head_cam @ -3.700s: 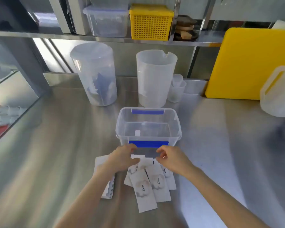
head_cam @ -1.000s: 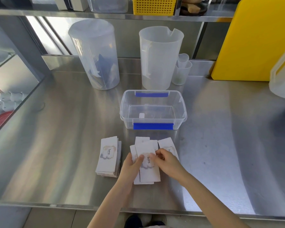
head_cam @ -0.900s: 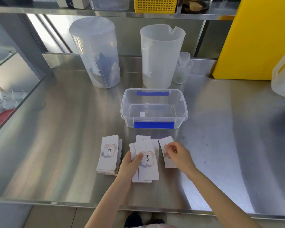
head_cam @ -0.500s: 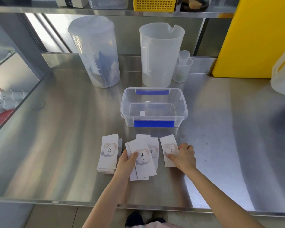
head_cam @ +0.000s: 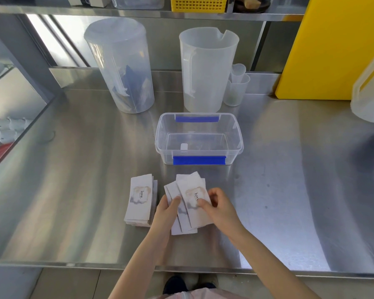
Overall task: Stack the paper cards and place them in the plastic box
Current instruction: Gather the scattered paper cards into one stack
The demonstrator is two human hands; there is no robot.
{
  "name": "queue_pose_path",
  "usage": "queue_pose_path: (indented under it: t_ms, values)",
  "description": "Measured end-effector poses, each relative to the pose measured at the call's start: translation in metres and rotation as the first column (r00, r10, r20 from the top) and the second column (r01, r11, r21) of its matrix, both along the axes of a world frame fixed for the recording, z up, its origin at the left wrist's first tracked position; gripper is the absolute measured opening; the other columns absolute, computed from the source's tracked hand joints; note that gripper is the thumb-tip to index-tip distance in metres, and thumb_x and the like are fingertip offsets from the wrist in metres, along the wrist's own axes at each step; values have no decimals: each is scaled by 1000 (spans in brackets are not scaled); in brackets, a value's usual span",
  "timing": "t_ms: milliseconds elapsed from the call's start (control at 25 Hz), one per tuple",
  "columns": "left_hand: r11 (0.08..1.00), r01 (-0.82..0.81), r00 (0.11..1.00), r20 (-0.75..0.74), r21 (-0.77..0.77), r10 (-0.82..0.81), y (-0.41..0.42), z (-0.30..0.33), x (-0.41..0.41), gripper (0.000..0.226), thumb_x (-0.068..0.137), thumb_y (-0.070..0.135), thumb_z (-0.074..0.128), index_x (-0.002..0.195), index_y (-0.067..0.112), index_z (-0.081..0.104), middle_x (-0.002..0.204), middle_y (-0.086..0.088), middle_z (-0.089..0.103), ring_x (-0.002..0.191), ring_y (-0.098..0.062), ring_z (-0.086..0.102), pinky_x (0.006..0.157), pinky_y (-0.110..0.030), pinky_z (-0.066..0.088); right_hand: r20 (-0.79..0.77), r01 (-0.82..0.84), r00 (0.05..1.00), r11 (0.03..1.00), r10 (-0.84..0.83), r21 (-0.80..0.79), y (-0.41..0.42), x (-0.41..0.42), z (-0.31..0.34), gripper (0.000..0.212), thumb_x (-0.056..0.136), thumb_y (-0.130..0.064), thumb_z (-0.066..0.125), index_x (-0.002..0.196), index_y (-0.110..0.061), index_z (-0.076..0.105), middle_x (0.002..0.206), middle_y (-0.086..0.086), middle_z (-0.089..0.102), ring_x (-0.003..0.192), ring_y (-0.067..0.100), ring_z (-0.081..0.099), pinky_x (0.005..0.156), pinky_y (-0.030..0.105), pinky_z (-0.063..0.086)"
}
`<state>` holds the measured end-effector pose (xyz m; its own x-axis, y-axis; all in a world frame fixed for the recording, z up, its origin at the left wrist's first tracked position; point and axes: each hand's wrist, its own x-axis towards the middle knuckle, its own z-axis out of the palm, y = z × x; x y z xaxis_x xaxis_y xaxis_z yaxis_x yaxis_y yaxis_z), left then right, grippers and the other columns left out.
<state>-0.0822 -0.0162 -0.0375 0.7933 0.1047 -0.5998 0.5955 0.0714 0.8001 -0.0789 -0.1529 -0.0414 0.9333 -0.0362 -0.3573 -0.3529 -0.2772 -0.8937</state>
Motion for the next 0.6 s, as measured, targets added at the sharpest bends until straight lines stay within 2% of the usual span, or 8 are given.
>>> queue_pose_path:
  t_ms: [80,200,280,360,480,520,600]
  values:
    - [1000,23,1000,8,1,-23,-3,3,0,30,91,23,45,120,16,47,119,-10,61,106,-29,60,97,-49,48,19,-48,999,995,50,-88,7,-2,2,22,81,-28,63,91,-18,46,89,-4,54,78,10,52,58,13,43]
    - [999,45,999,29,28,-46,-3,5,1,36,90,23,47,125,13,45,121,-12,60,108,-30,59,98,-50,47,24,-67,997,992,70,-107,10,-3,2,24,79,-30,64,88,-19,45,92,-2,55,79,13,52,63,19,44]
    - [998,44,998,35,35,-45,-2,5,-1,36,90,24,48,124,13,45,120,-10,61,106,-28,60,96,-49,48,9,-101,995,988,103,-118,10,-3,0,23,80,-31,64,87,-20,45,86,-6,54,75,11,52,62,18,44]
    - [1000,17,999,41,18,-17,1,4,-3,33,90,24,49,121,15,48,113,-6,64,100,-25,62,92,-44,51,4,-117,993,989,118,-88,9,0,0,17,82,-31,60,86,-20,48,83,-9,55,74,10,52,60,16,41]
    - [998,-55,997,57,-40,58,10,3,-5,24,90,23,49,113,19,52,98,4,67,88,-16,64,83,-40,54,-9,-32,999,999,32,-33,2,14,-3,16,87,-29,53,93,-14,52,93,1,60,80,15,55,65,20,42]
    - [995,-84,994,64,-56,88,14,4,-6,22,90,22,49,112,22,52,96,6,66,86,-14,64,81,-40,54,-25,-33,999,995,31,-97,0,20,-5,21,86,-28,54,98,-10,52,96,4,59,82,17,55,67,23,42]
    - [988,-133,987,75,-77,139,21,6,-6,23,90,20,48,112,26,51,95,7,65,85,-14,64,80,-44,55,-89,-117,992,939,94,-323,1,31,-12,41,83,-30,59,110,-3,47,108,13,56,94,26,56,77,31,43]
